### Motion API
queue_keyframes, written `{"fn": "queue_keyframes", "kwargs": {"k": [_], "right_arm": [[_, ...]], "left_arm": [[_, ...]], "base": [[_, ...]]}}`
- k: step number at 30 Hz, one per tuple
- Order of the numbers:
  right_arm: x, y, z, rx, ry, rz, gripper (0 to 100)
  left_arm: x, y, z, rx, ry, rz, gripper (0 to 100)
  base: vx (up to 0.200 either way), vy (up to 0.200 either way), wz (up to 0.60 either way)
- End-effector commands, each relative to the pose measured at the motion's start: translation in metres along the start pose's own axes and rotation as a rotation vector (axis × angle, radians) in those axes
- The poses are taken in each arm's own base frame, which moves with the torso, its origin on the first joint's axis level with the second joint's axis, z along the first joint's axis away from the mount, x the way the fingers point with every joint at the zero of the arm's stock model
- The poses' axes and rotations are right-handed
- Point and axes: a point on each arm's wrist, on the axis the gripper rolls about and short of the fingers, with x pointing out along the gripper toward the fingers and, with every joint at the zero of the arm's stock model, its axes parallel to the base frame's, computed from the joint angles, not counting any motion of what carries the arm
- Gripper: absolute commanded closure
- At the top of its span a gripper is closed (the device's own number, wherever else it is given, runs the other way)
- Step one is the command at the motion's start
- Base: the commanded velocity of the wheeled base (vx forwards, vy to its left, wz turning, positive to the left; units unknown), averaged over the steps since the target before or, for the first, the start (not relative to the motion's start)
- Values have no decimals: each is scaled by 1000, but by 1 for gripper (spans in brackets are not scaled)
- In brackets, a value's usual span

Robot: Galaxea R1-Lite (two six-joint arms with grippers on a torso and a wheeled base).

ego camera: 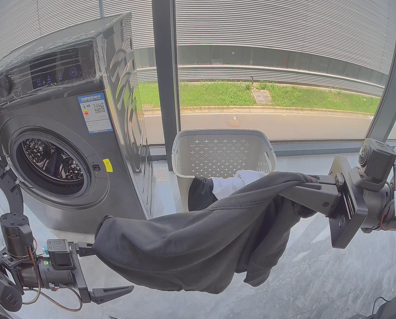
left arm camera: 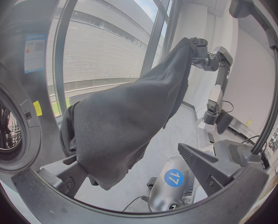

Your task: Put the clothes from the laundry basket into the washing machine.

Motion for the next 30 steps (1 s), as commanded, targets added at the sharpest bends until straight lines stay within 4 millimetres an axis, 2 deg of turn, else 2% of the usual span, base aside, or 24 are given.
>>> {"fn": "queue_keyframes", "kwargs": {"k": [1,7,11,16,22,27,28,30], "right_arm": [[1,-1,-1,2,3,0,100],[3,-2,-3,7,12,-1,100],[2,-3,-3,8,13,-10,100],[2,-4,-3,5,11,-12,100],[7,-1,-7,11,28,22,100],[15,16,-10,18,43,122,100],[19,27,-13,21,51,174,100],[22,35,-13,22,55,213,100]], "left_arm": [[-4,3,-7,-37,18,30,0],[-7,7,-9,-59,27,64,0],[-19,20,-19,-140,49,167,0],[-23,23,-20,-142,38,189,0],[-17,25,-5,24,-36,83,0],[-8,23,8,132,-99,-24,0],[-2,21,16,174,-126,-80,0],[4,18,21,201,-140,-123,0]], "base": [[0,0,0],[0,0,0],[0,0,0],[0,0,0],[0,0,0],[0,0,0],[0,0,0],[0,0,0]]}}
